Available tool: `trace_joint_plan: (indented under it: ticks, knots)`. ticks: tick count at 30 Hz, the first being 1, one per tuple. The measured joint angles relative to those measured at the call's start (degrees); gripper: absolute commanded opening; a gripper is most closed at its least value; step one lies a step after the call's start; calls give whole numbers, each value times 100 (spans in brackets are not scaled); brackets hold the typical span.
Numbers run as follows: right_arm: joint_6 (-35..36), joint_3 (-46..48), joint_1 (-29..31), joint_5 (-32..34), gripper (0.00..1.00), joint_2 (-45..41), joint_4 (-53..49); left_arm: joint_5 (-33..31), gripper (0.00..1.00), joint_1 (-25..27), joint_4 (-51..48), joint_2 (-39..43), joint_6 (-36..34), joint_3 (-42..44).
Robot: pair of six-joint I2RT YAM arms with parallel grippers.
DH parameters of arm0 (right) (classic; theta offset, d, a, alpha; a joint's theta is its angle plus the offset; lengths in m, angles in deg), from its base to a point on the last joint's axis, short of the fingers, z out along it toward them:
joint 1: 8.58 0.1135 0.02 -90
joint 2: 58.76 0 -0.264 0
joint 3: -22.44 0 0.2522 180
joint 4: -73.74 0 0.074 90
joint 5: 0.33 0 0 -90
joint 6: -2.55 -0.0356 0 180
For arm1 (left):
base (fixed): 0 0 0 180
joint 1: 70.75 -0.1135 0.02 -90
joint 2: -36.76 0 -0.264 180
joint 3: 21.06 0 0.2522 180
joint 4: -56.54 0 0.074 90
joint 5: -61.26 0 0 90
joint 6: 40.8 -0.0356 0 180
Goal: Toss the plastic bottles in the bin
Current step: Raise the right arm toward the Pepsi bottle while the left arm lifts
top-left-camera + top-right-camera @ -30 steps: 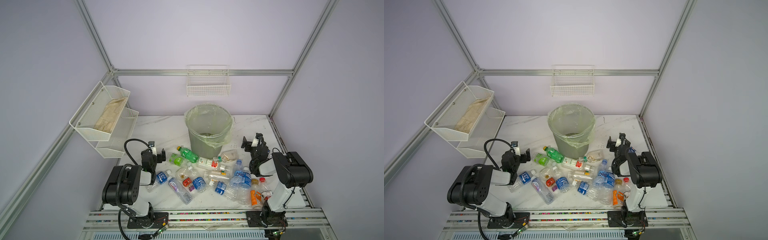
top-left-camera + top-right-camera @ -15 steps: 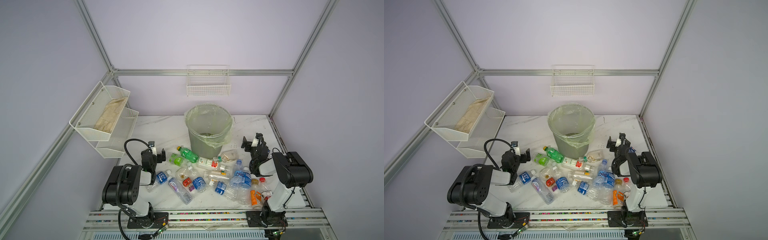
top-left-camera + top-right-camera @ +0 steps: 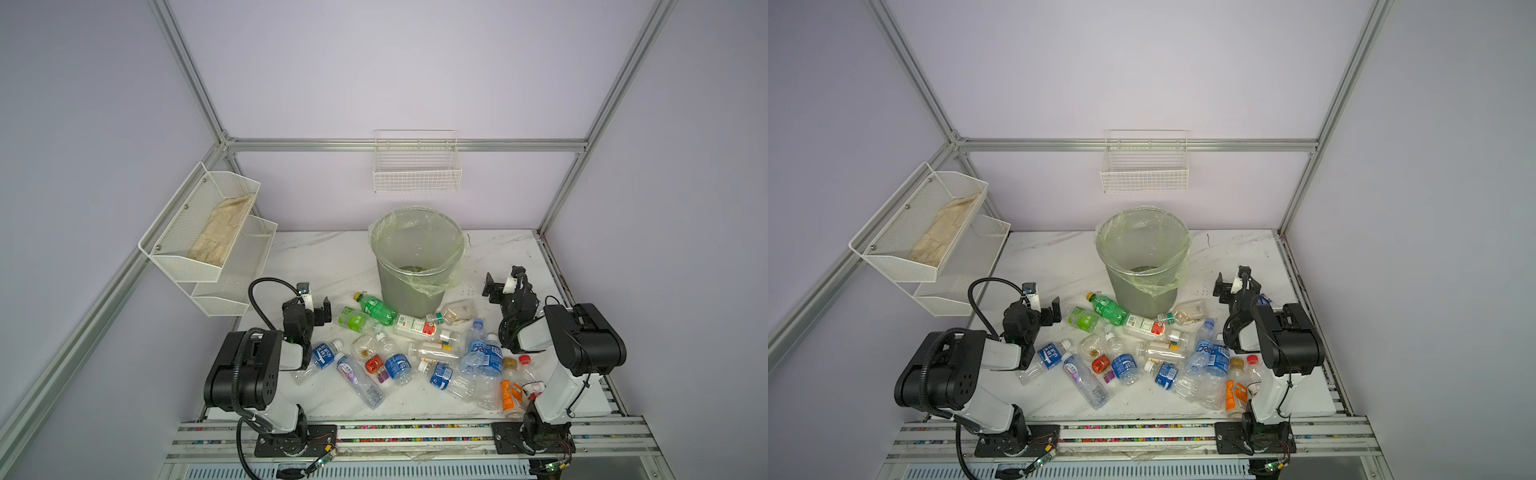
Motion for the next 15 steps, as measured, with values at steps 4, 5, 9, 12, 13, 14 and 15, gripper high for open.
trace_joint_plan:
  ticks: [4, 5, 9, 12, 13, 14, 15]
  knots:
    - [0, 0, 0, 0, 97, 0, 0, -11, 100, 0, -15, -2, 35, 0]
    - [0, 0, 0, -2, 97, 0, 0, -17, 100, 0, -24, 0, 35, 0]
    - [0, 0, 0, -2, 97, 0, 0, -28, 100, 0, -61, -2, 37, 0]
    - [-13, -2, 0, 68, 97, -44, -72, -214, 100, 2, -258, 66, 79, -17]
    - [-24, -9, 0, 136, 97, -179, -293, -354, 100, 2, -627, 221, 129, -85]
    - [-39, -39, 0, 192, 97, -433, -664, -446, 100, 2, -981, 391, 170, -173]
    - [-48, -94, 4, 223, 97, -761, -1005, -551, 100, 0, -1384, 638, 212, -328]
